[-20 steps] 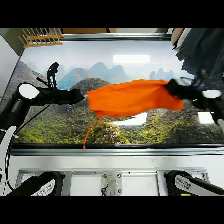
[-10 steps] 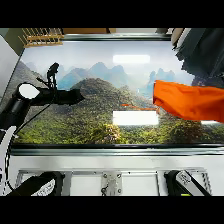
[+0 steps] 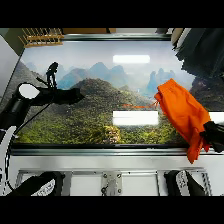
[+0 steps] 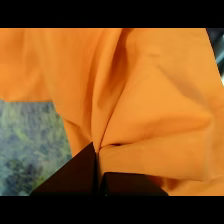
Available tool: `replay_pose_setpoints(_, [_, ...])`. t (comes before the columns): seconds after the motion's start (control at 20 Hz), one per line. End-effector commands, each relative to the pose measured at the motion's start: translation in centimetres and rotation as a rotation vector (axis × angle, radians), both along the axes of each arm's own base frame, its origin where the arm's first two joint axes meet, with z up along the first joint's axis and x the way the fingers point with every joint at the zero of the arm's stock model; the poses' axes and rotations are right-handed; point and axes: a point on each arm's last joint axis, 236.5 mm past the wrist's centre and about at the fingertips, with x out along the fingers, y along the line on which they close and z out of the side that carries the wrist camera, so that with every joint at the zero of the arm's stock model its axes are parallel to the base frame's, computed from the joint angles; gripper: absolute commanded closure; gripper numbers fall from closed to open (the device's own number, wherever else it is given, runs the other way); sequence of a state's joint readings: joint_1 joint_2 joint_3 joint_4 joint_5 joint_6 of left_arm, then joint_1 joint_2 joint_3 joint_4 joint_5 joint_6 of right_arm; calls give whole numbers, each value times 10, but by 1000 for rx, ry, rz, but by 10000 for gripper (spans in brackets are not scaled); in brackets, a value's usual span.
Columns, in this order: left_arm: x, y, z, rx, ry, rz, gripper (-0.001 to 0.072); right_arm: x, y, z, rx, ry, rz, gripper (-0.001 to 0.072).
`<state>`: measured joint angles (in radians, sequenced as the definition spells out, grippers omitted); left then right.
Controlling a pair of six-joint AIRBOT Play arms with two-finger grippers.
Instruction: Fold the clothes and pants, and hang the long-sleeved shirts on hangers.
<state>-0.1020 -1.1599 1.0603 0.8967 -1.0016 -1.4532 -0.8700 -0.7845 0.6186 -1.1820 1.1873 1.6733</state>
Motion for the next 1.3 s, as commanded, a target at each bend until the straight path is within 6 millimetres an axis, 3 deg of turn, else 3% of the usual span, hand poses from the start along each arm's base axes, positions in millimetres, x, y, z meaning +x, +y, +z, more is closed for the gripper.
replay_pose_setpoints(0.0, [2,0,1,2,-7,2,694,-41,10,-4,-37,135,28,707])
replay_pose_setpoints(0.15, [1,0,1,2,-7,2,694,-92,-22,5,-220,298,-50,706])
replay_pose_setpoints(0.3, [1,0,0,3,-7,1,694,-102,-24,9,-245,325,-57,679])
replay_pose_setpoints(0.35, [1,0,0,3,-7,1,694,-98,-20,8,-228,310,-56,504])
replay_pose_setpoints(0.4, [1,0,0,3,-7,1,694,-96,-21,9,-233,302,-49,192])
replay_pose_setpoints(0.45, [1,0,0,2,-7,2,694,-95,-25,12,-256,297,-38,-8])
replay_pose_setpoints(0.55, [1,0,0,2,-4,0,694,-90,-44,38,-347,269,-46,-3])
replay_pose_setpoints(0.65, [-1,-1,-1,2,2,-6,694,-58,-54,83,-453,118,-14,-3])
replay_pose_setpoints(0.75, [-2,-1,-1,3,6,-9,694,-8,-29,126,-491,-95,123,-3])
replay_pose_setpoints(0.85, [-2,-1,-1,2,6,-8,694,38,30,146,-416,-292,332,-3])
replay_pose_setpoints(0.9, [-2,-1,-1,2,6,-8,694,50,57,147,-365,-344,415,-3])
replay_pose_setpoints(1.05, [-2,-1,-1,2,7,-9,694,63,113,136,-268,-368,594,-3])
replay_pose_setpoints(1.25, [-3,-1,-1,0,8,-9,694,68,151,120,-209,-343,737,1])
